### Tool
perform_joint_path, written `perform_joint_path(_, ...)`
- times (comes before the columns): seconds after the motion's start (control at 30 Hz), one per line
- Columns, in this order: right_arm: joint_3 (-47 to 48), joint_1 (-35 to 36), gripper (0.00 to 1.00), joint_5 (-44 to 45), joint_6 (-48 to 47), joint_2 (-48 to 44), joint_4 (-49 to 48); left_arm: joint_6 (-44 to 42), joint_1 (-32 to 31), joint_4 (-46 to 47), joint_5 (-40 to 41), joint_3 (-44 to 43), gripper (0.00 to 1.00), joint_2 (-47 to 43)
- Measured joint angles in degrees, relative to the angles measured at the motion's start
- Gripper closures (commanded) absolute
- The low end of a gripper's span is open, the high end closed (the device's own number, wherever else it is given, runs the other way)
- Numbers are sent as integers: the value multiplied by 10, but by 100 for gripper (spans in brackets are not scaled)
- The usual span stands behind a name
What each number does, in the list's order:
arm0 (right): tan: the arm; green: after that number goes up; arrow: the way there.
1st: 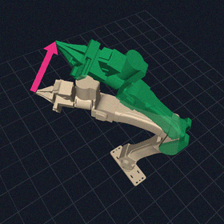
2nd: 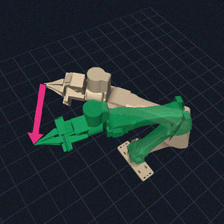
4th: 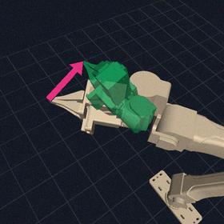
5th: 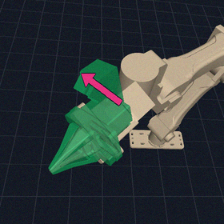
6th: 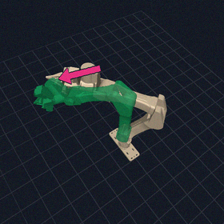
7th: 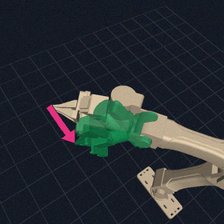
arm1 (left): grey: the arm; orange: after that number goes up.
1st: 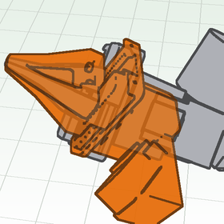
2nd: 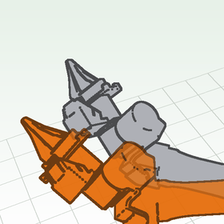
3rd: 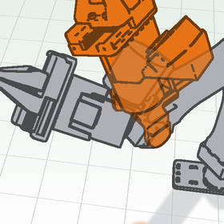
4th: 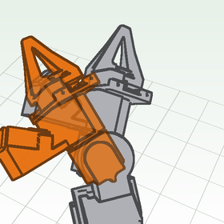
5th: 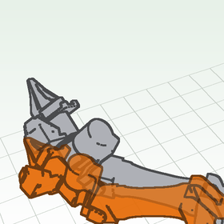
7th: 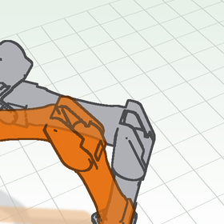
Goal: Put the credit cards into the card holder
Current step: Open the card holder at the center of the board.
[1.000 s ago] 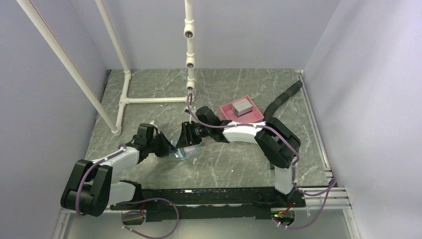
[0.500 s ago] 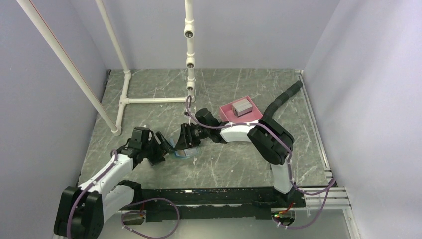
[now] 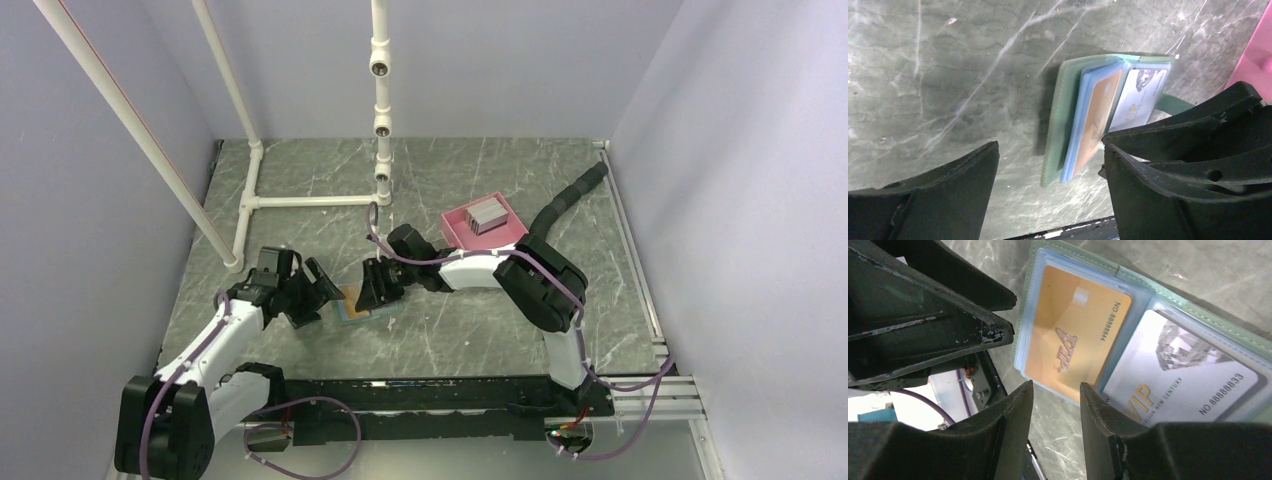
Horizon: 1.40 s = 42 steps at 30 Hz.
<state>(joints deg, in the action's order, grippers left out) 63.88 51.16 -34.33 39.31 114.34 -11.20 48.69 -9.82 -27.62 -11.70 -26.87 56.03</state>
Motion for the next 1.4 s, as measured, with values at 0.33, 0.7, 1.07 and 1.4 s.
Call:
perform_joint_path(0.33, 21, 7, 48, 57, -44, 0, 53, -25, 0, 35, -26, 0, 51, 28)
perform_joint_path(0.7, 56, 39, 69, 167, -95, 3, 109, -43, 0, 73, -38, 18, 78, 66)
perform_joint_path(1.07, 47, 33, 70, 162, -80, 4, 93, -42, 3, 90, -41, 46, 77, 33)
perform_joint_path(1.4, 33, 24, 69, 137, -68, 4, 68, -39, 9, 147, -85, 50, 87, 69)
